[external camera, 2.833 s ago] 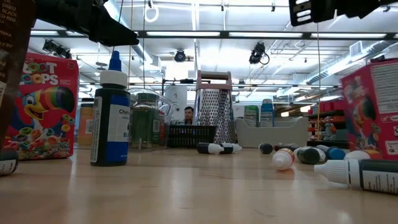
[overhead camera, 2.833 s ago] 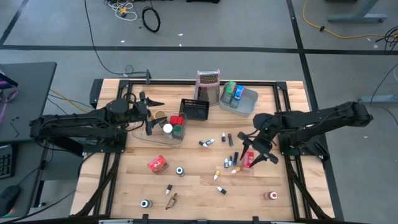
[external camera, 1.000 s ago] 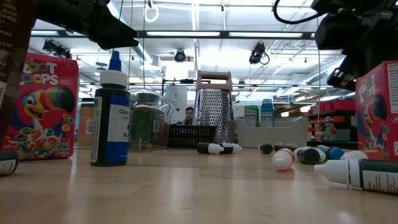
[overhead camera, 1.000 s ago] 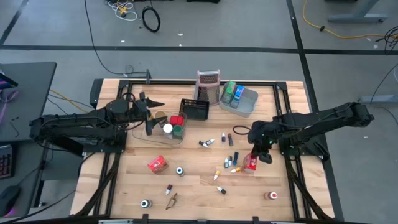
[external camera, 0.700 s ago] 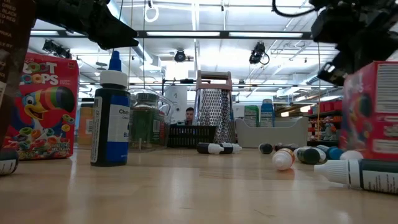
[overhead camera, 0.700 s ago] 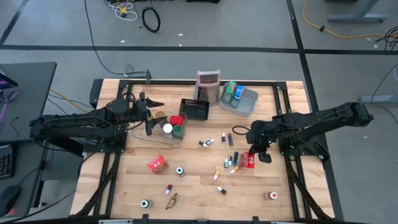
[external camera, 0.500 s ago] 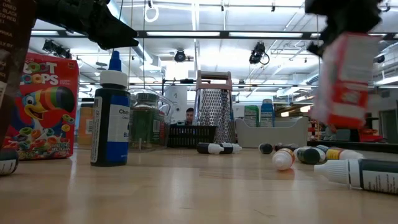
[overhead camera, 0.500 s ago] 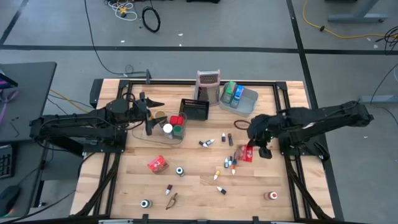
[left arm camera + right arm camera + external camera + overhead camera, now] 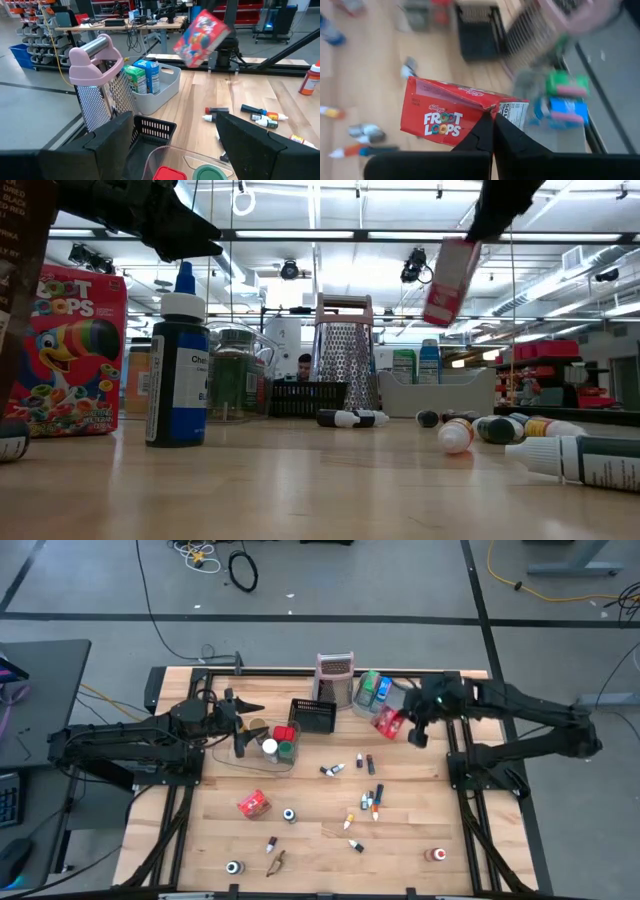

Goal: Pick & Place Kitchen Items
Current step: Put the red cereal box into the gray bin

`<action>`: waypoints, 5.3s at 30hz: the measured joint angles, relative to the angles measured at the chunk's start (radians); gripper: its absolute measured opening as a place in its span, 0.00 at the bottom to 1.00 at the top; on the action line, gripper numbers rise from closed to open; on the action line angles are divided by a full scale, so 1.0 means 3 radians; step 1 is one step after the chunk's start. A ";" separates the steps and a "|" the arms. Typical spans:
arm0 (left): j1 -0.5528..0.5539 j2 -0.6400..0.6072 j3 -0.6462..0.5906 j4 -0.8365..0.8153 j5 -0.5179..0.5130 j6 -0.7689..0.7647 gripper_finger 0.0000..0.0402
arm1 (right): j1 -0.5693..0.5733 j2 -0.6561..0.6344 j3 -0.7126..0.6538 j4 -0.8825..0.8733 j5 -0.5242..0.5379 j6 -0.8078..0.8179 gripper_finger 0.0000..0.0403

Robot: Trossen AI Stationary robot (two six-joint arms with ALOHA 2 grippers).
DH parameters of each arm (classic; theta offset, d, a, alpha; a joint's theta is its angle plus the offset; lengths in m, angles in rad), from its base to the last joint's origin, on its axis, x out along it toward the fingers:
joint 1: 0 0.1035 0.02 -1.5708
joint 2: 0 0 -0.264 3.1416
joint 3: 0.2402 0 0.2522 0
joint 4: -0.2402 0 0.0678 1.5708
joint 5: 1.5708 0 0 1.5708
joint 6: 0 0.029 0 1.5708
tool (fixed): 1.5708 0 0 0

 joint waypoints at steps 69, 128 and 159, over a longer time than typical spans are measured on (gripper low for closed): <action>0.0000 0.0001 -0.0001 0.0009 0.0013 -0.0075 0.72 | -0.1836 0.0890 -0.0003 0.0862 -0.0550 -0.0576 0.45; -0.1732 0.1588 0.1253 -0.2660 0.0445 -0.2313 0.52 | 0.0132 0.0708 -0.1692 0.5159 -0.1404 -0.0568 0.45; -0.1737 0.1882 0.1855 -0.3152 0.0163 -0.1137 0.02 | 0.0133 0.0708 -0.1692 0.5126 -0.0830 -0.0740 0.45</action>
